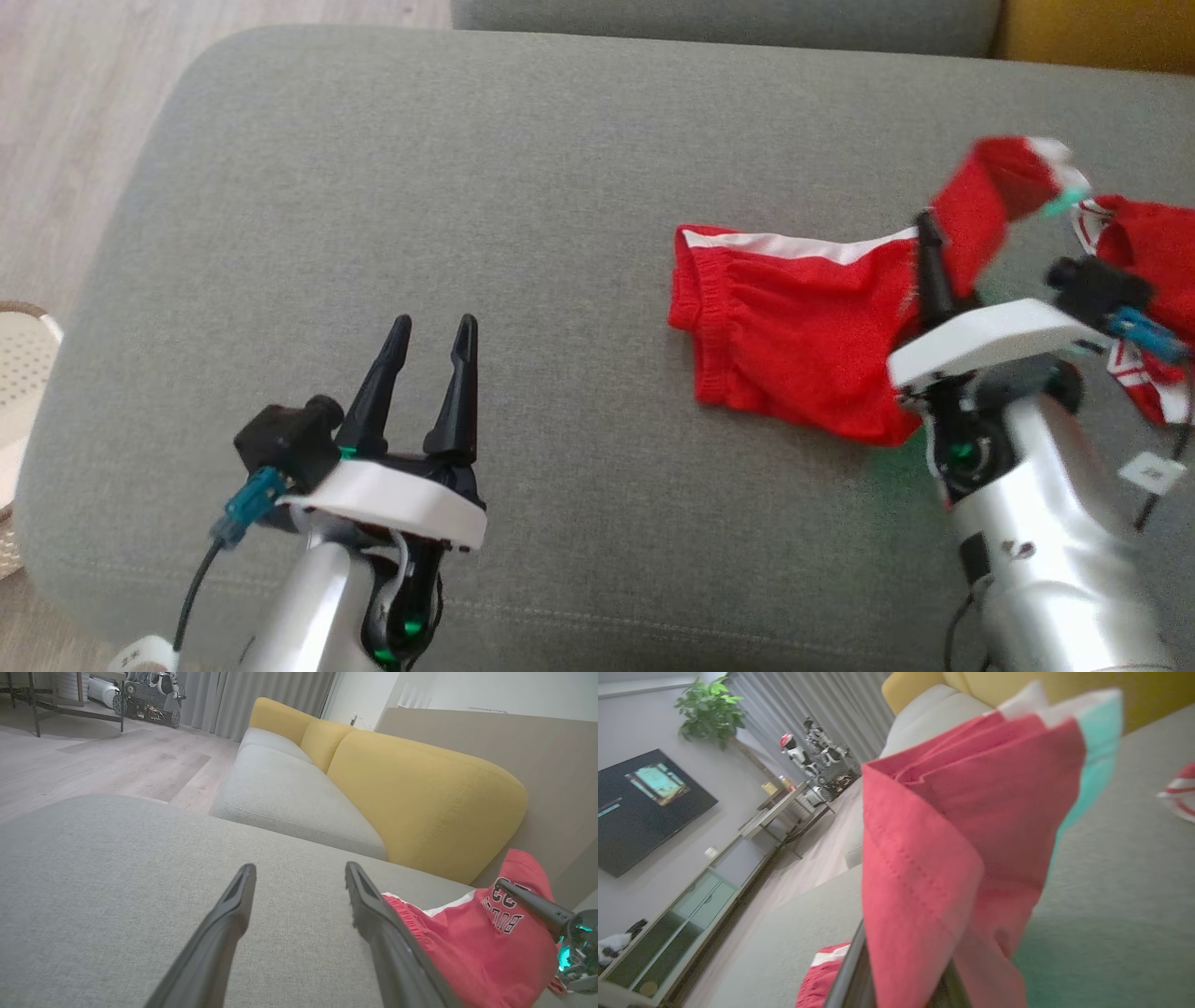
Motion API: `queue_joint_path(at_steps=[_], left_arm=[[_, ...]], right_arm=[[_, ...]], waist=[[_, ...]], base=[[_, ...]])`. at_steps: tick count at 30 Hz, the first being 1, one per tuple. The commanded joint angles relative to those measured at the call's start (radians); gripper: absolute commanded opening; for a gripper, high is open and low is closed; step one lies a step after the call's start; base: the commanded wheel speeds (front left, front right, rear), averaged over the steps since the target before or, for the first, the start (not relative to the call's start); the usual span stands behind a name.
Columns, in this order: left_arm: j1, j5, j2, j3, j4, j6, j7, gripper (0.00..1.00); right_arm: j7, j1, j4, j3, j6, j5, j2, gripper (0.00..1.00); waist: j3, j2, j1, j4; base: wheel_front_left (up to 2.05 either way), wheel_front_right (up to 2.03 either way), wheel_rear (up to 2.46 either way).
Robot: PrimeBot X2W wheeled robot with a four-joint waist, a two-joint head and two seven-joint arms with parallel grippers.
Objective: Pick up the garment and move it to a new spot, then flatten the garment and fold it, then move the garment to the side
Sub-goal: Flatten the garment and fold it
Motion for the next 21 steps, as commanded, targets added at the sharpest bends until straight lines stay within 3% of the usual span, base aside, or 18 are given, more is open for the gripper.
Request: queue_joint_path(at_steps=[1,8,16,17,18,21], left_arm=[[-0.016,0.001,0.007,0.03,-0.027,-0.001,-0.006,1.0],[-0.003,-0.006,0.007,0.03,-0.028,0.001,-0.006,1.0],[0.005,-0.016,0.007,0.021,-0.033,0.007,-0.006,1.0],[0.005,-0.018,0.007,0.021,-0.034,0.008,-0.006,1.0],[0.005,-0.019,0.007,0.02,-0.034,0.009,-0.006,1.0],[0.005,-0.022,0.007,0.02,-0.034,0.01,-0.006,1.0]], right_arm=[[-0.017,-0.005,-0.05,0.058,-0.001,0.002,0.01,0.0],[-0.029,0.036,-0.101,0.26,-0.001,-0.028,0.01,0.0],[-0.038,0.017,-0.035,0.347,-0.001,-0.068,0.006,0.0],[-0.042,0.013,-0.028,0.356,-0.001,-0.071,0.006,0.2],[-0.045,0.01,-0.024,0.366,-0.001,-0.07,0.007,1.0],[-0.041,0.005,-0.017,0.391,-0.001,-0.06,0.007,1.0]], waist=[[-0.008,0.0,0.0,0.012],[-0.019,0.0,0.0,0.042],[-0.018,0.0,0.0,0.065],[-0.016,0.0,0.0,0.067],[-0.014,0.0,0.0,0.069],[-0.011,0.0,0.0,0.072]], base=[[0.0,0.0,0.0],[0.0,0.0,0.0],[0.0,0.0,0.0],[0.0,0.0,0.0],[0.0,0.0,0.0],[0.0,0.0,0.0]])
